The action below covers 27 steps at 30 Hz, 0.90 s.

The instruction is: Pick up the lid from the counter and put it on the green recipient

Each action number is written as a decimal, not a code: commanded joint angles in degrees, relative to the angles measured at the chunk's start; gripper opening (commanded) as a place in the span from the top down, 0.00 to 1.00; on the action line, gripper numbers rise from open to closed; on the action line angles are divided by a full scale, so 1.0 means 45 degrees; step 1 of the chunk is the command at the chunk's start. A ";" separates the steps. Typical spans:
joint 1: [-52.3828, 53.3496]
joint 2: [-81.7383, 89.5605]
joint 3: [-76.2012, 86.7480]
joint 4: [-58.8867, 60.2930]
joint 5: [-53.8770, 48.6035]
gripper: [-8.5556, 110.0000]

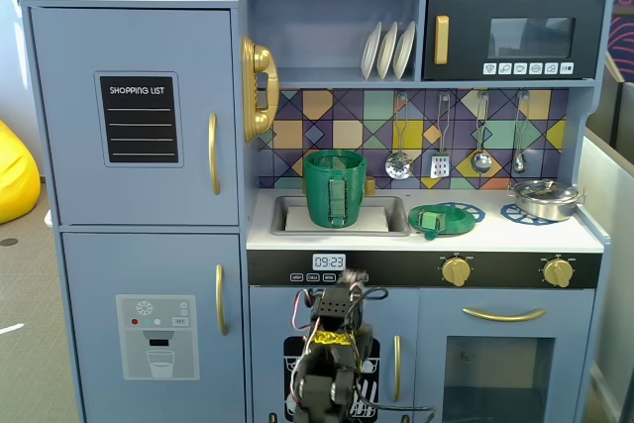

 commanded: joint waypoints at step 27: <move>0.5684 -0.8184 -0.7383 -1.4082 -0.0977 0.55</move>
